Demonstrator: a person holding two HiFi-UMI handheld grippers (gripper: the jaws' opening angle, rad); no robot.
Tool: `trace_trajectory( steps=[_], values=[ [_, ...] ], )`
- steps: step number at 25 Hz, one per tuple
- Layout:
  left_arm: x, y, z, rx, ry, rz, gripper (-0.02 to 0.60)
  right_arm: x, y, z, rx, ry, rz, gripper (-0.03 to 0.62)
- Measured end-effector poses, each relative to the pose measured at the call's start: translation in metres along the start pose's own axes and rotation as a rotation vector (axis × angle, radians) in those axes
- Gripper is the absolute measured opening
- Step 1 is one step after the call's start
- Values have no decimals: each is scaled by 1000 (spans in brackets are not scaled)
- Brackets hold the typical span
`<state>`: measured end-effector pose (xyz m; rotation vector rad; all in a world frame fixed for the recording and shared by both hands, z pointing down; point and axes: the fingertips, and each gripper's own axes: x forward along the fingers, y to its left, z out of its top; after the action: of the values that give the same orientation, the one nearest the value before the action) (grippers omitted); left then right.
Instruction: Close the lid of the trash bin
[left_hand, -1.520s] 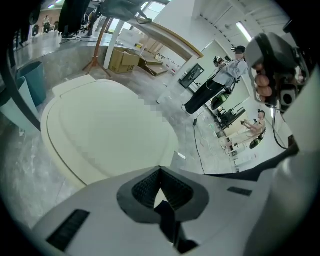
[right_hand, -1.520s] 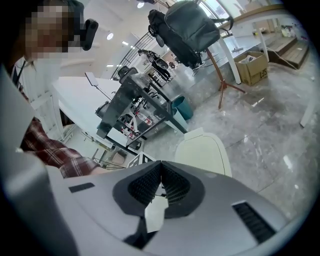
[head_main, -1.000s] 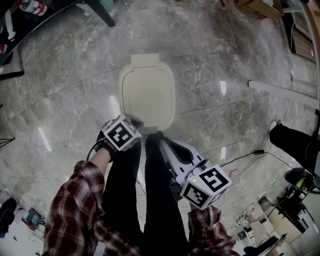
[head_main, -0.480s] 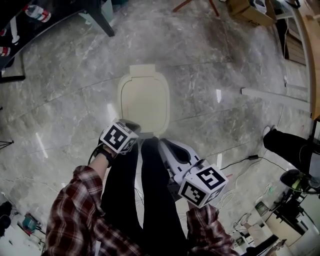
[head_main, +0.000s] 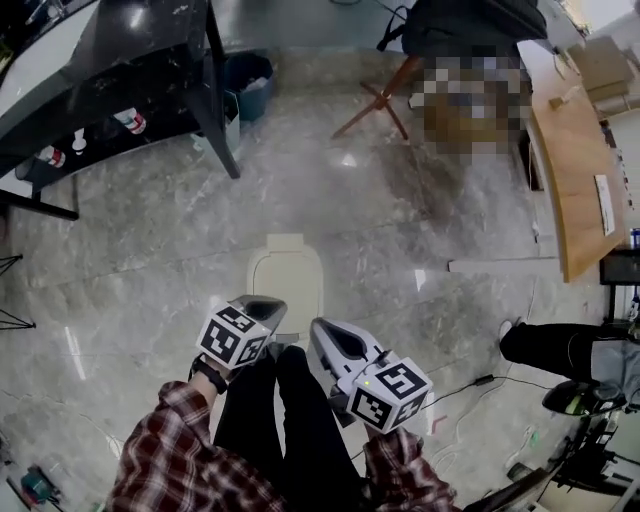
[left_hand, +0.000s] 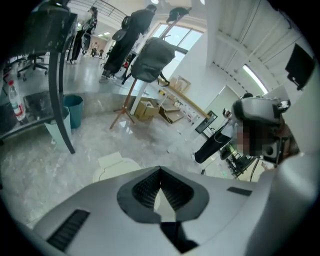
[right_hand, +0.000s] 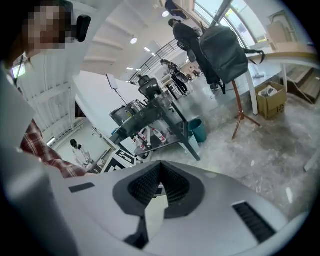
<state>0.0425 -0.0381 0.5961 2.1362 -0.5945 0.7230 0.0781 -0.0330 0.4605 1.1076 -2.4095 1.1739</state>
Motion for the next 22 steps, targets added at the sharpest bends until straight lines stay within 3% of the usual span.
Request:
trace_trajectory(
  steps=[6, 12, 17, 22],
  values=[
    [-94, -46, 89, 41, -204, 28, 11, -31, 56, 88, -146, -95, 20, 14],
    [-194, -112, 166, 172, -430, 34, 11, -66, 125, 149, -283, -191, 54, 14],
    [-263, -150, 190, 262, -546, 40, 11, -89, 179, 175, -390, -265, 89, 14],
    [-316, -169, 198, 269, -656, 37, 11, -103, 218, 191, -470, -327, 96, 14]
  ],
)
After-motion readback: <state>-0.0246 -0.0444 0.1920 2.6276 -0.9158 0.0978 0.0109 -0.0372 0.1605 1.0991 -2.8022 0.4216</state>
